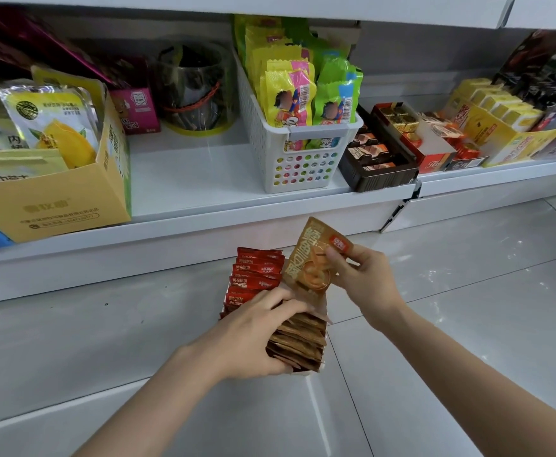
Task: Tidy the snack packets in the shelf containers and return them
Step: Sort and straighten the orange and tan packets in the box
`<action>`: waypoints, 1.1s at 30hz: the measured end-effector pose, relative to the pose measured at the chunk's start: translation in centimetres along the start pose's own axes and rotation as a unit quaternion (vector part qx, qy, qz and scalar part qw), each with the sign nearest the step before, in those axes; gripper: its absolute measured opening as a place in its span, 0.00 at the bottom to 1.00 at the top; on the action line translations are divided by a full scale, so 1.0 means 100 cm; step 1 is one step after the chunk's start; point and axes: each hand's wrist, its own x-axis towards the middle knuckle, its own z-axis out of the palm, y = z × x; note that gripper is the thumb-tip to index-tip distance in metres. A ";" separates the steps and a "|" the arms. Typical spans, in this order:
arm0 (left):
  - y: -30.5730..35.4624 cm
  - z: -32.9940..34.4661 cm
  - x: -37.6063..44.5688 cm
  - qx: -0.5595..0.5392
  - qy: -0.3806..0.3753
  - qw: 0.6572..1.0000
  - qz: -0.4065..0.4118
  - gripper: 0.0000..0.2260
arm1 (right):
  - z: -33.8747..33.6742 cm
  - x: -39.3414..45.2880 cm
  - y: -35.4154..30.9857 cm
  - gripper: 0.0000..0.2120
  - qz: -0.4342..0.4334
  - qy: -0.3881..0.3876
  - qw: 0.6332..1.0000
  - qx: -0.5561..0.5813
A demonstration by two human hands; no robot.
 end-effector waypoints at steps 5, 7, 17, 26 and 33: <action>-0.001 0.001 -0.001 -0.009 0.010 1.000 -0.009 0.33 | 0.007 0.000 0.007 0.05 0.021 -0.010 1.000 -0.009; -0.002 0.001 -0.001 -0.008 0.008 1.000 -0.016 0.33 | 0.004 0.004 0.014 0.05 0.005 0.005 0.998 -0.067; -0.007 0.005 0.000 0.008 0.015 1.000 -0.015 0.35 | -0.005 0.017 0.015 0.05 -0.121 -0.018 0.956 -0.267; -0.005 0.007 0.004 0.039 0.036 0.998 -0.038 0.34 | -0.005 0.013 0.017 0.07 -0.137 -0.108 0.892 -0.416; 0.003 0.010 0.009 0.157 0.026 0.985 -0.069 0.41 | 0.001 0.020 0.014 0.12 -0.184 -0.129 0.848 -0.479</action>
